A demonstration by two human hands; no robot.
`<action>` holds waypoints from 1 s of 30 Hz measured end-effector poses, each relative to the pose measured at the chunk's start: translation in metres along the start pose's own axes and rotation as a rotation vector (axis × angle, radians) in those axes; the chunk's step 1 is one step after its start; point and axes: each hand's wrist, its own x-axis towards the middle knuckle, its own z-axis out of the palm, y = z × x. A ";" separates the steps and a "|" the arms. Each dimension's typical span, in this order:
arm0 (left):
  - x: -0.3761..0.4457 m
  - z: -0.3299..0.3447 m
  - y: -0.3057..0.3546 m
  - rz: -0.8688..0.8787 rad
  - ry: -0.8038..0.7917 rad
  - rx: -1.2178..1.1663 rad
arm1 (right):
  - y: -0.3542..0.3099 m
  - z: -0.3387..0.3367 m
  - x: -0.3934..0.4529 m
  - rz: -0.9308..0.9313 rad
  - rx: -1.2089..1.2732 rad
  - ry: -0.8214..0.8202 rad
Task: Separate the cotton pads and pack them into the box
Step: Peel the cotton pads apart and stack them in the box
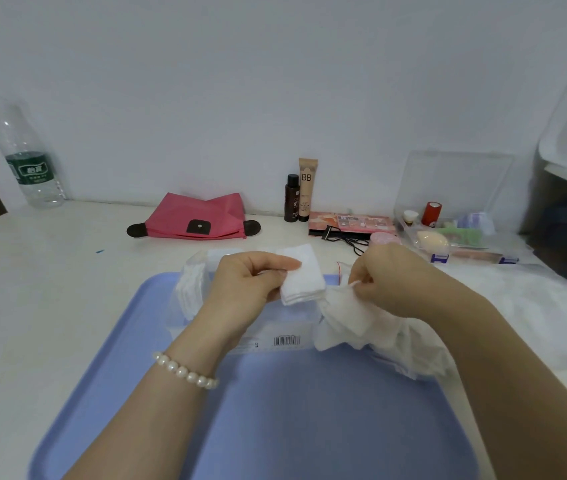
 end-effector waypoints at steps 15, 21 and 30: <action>0.002 -0.003 0.000 0.008 0.092 0.015 | 0.006 -0.021 -0.004 -0.026 1.237 0.341; -0.001 0.002 0.007 -0.003 -0.065 -0.263 | -0.004 -0.021 -0.008 -0.136 1.690 0.020; -0.004 0.001 0.005 -0.024 -0.246 -0.194 | -0.007 -0.011 -0.003 -0.061 1.415 0.090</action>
